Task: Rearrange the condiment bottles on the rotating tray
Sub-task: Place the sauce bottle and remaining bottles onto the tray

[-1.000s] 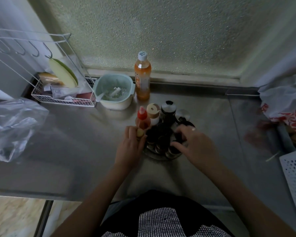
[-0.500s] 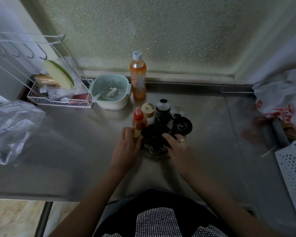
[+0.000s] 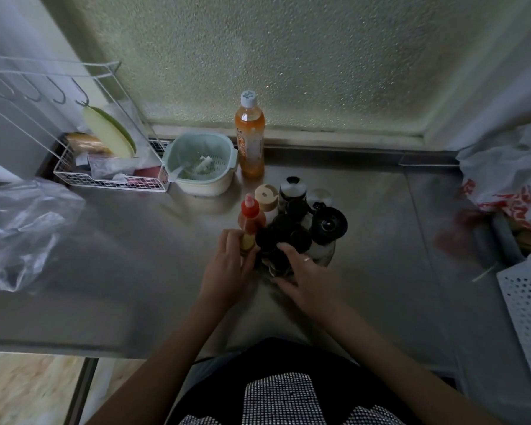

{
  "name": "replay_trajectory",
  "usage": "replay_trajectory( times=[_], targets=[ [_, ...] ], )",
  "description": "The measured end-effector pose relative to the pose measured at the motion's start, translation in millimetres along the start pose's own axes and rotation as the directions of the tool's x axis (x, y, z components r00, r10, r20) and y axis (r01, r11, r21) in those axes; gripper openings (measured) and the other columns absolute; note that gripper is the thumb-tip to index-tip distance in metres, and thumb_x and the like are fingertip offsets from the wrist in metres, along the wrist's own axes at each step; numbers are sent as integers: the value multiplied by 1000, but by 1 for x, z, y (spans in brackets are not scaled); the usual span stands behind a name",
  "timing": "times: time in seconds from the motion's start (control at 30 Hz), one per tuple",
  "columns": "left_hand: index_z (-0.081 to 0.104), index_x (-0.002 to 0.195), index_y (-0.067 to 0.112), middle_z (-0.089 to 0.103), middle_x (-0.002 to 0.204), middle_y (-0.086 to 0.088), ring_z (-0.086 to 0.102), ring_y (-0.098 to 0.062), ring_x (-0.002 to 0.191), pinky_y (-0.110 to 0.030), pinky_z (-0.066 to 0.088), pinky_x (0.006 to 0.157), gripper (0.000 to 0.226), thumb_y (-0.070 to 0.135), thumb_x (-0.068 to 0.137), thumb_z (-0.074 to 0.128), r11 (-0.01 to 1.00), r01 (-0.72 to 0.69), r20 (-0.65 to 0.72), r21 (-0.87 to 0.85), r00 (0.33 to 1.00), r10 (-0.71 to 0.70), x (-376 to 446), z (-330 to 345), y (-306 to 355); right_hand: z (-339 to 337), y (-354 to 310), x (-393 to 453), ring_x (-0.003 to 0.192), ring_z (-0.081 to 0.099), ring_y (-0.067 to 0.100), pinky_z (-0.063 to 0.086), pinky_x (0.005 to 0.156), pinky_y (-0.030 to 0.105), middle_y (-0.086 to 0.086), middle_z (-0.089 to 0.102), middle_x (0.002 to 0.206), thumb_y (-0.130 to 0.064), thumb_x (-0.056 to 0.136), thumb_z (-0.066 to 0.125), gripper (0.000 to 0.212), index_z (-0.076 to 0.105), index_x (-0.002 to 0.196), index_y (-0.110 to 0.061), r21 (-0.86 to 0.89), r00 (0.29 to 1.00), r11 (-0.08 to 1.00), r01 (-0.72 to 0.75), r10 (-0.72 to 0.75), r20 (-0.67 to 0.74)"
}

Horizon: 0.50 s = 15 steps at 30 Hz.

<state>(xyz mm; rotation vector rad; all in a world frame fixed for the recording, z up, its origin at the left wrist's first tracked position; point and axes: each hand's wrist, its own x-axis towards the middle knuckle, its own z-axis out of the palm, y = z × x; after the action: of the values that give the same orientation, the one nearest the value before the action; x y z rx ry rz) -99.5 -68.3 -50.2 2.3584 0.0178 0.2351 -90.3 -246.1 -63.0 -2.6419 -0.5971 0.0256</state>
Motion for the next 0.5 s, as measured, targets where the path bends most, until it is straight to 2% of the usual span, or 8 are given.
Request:
replay_trajectory(
  times=[0.03, 0.1, 0.17, 0.23, 0.3, 0.37, 0.43, 0.5],
  targets=[
    [46, 97, 7, 45, 98, -4, 48, -16, 70, -38, 50, 57, 39, 44, 85, 40, 1000, -10, 3, 12, 1000, 10, -1, 0, 0, 3, -3, 4, 73, 68, 31, 54, 58, 37, 13, 68, 95, -45, 86, 52, 58, 30, 136, -25, -29, 997, 998, -49, 51, 55],
    [46, 98, 7, 49, 100, -8, 48, -16, 70, -39, 50, 55, 38, 43, 86, 41, 999, -16, 10, 33, 1000, 16, -4, 1, 0, 9, -6, 12, 67, 68, 35, 55, 55, 41, 17, 69, 89, -40, 88, 56, 60, 30, 139, -21, -55, 994, 993, -100, 103, 45],
    [46, 98, 8, 50, 100, -10, 47, -15, 69, -38, 49, 54, 36, 42, 86, 42, 998, -32, 3, 47, 999, 32, -6, 2, -1, 7, -11, 14, 46, 62, 32, 50, 37, 37, 15, 66, 71, -26, 78, 72, 61, 40, 130, -18, -52, 994, 993, -109, 107, -23],
    [47, 99, 8, 51, 100, -11, 46, -15, 72, -34, 48, 55, 34, 40, 86, 44, 997, -55, 3, 54, 999, 54, -8, 4, -2, 10, -7, 12, 35, 57, 30, 43, 27, 33, 11, 64, 63, -15, 69, 80, 63, 42, 120, -17, -85, 995, 994, -61, 53, -86],
    [46, 100, 9, 52, 99, -11, 47, -17, 75, -30, 43, 59, 33, 39, 86, 45, 995, -75, 7, 60, 997, 75, -10, 5, -3, 13, -5, 10, 40, 59, 34, 43, 30, 34, 13, 65, 66, -11, 71, 77, 58, 40, 115, -17, -4, 992, 999, -32, 31, -123],
    [43, 101, 14, 53, 99, -11, 46, -15, 78, -26, 39, 61, 30, 39, 86, 45, 995, -86, 1, 58, 996, 86, -10, 6, -2, 8, -4, 9, 53, 64, 37, 48, 40, 38, 17, 67, 73, -15, 78, 71, 47, 35, 108, -21, 153, 987, 986, -60, 82, -140],
    [42, 100, 16, 53, 99, -11, 45, -13, 80, -25, 38, 63, 28, 39, 85, 47, 995, -99, -7, 24, 995, 99, -9, 6, 0, 2, -1, 2, 59, 64, 26, 46, 50, 30, 14, 66, 72, -25, 81, 63, 33, 35, 97, -23, 314, 978, 947, -74, 131, -165],
    [43, 101, 18, 53, 100, -10, 47, -14, 81, -27, 44, 65, 27, 39, 85, 49, 993, -121, -3, -12, 993, 121, -9, 7, 1, -1, 5, -10, 55, 50, 8, 33, 52, 15, 6, 59, 61, -30, 81, 59, 24, 37, 87, -23, 363, 970, 931, -40, 124, -209]
  ],
)
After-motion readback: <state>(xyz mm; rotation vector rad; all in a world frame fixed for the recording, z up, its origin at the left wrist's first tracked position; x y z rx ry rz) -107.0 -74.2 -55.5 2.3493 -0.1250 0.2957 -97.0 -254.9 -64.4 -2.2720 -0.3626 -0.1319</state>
